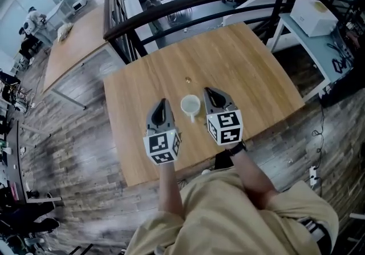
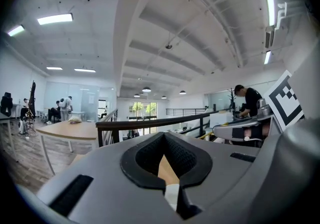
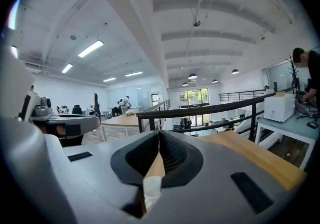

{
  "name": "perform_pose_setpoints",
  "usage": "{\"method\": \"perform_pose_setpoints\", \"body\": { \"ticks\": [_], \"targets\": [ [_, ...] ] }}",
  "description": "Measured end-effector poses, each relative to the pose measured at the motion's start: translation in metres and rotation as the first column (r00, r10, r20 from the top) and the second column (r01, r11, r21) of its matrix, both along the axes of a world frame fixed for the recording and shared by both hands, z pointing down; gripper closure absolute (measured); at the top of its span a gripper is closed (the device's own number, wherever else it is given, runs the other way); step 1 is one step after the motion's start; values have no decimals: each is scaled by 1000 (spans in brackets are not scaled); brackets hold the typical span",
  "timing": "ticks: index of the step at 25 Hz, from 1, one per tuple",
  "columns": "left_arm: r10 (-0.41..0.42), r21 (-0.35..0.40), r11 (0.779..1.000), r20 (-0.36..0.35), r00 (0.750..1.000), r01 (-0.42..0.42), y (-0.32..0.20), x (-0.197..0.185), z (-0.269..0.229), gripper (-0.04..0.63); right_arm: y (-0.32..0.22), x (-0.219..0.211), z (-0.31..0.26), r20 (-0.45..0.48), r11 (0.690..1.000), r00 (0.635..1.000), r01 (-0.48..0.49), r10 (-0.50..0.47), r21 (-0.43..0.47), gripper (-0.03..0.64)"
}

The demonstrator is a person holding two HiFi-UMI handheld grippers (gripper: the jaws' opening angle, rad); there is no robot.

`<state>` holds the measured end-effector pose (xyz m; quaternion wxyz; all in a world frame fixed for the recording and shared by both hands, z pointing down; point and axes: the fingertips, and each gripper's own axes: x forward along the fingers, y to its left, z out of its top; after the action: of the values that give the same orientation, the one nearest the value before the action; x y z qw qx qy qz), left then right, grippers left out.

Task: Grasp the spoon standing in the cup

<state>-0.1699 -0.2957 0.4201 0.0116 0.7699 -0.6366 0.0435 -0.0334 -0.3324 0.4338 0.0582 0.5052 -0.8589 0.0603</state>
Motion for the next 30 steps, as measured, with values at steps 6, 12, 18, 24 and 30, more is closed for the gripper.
{"method": "perform_pose_setpoints", "body": {
  "ticks": [6, 12, 18, 24, 30],
  "targets": [
    [27, 63, 998, -21, 999, -26, 12, 7, -32, 591, 10, 13, -32, 19, 997, 1000, -14, 12, 70, 601],
    [48, 98, 994, -26, 999, -45, 22, 8, -53, 591, 21, 19, -63, 37, 991, 999, -12, 7, 133, 601],
    [57, 121, 991, -6, 998, -55, 27, 16, -65, 591, 29, 25, -82, 34, 984, 999, -2, -4, 175, 601],
    [61, 133, 989, -1, 998, -60, 30, 20, -72, 591, 34, 28, -90, 26, 982, 1000, 2, -7, 191, 601],
    [70, 129, 989, -2, 998, -69, 32, 24, -70, 591, 38, 28, -89, 16, 979, 1000, 8, -11, 202, 601]
  ]
}}
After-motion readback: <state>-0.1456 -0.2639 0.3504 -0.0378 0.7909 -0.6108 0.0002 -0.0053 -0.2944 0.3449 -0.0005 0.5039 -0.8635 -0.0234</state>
